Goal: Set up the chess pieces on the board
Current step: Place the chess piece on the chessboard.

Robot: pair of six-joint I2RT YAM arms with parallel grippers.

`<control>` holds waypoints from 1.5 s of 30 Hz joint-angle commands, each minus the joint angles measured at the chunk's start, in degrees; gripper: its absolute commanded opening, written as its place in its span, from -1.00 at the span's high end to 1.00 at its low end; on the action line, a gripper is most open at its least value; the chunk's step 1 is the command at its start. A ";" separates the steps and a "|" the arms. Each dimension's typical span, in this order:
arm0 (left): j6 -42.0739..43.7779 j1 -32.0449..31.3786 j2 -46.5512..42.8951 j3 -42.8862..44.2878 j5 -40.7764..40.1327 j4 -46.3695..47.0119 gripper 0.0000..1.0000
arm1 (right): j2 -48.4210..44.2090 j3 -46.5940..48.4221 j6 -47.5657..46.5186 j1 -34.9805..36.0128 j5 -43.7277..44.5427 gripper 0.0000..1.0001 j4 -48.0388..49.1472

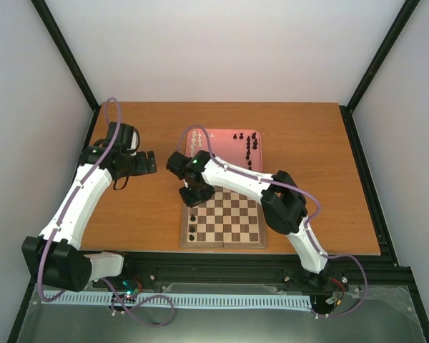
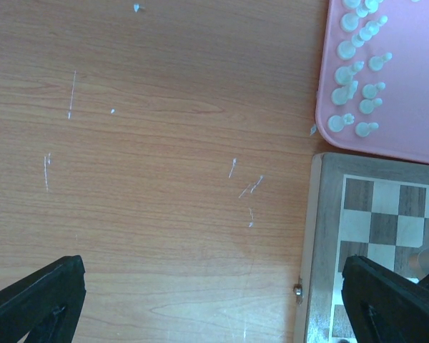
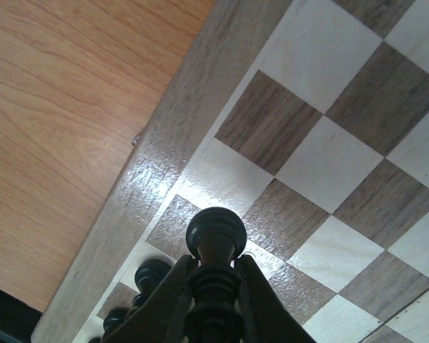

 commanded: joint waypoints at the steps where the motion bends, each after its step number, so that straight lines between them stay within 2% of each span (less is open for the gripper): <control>1: 0.02 0.15 -2.09 -0.86 0.58 -0.21 -0.99 | 1.68 0.87 1.15 1.66 -0.46 0.79 0.80; 26: 0.15 0.16 -2.82 -2.43 1.82 0.49 -0.99 | 5.31 3.17 1.47 2.82 -1.13 0.79 -1.04; 45: 0.13 0.16 -2.92 -3.31 2.18 1.13 -0.99 | 4.71 2.04 1.40 3.51 -0.91 0.78 -1.75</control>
